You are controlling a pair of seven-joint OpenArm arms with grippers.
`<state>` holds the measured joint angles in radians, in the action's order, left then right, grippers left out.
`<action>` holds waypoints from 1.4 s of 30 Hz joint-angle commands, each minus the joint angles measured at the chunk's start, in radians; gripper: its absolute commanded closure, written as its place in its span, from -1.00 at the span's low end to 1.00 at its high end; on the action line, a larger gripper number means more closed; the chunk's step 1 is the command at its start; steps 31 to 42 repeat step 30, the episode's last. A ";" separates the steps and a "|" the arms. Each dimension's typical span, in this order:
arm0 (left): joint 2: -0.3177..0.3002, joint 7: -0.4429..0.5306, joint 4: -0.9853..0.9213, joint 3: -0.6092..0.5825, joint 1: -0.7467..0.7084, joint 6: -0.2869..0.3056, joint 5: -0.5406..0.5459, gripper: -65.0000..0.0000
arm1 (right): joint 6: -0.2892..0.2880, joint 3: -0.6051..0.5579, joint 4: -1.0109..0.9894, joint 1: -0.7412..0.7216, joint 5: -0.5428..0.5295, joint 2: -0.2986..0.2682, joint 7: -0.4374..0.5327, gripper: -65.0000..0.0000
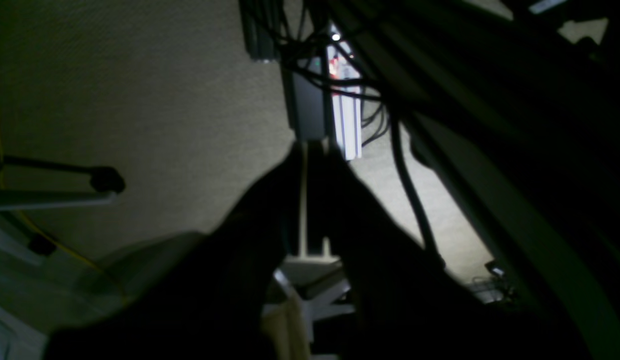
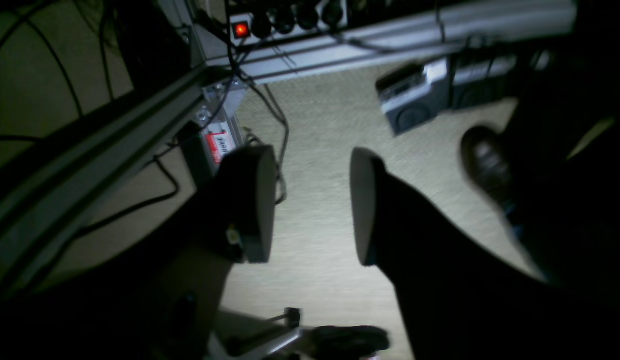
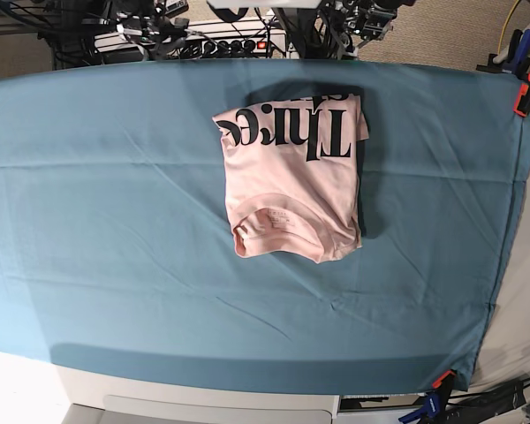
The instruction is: Fold the T-shirt properly
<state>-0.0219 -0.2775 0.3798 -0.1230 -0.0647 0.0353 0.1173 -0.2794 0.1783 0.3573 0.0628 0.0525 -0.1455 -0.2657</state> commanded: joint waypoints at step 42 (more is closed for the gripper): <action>0.016 0.119 -0.040 0.001 0.010 0.002 0.017 1.00 | 0.124 -0.092 -0.037 -0.026 -0.138 0.025 -0.010 1.00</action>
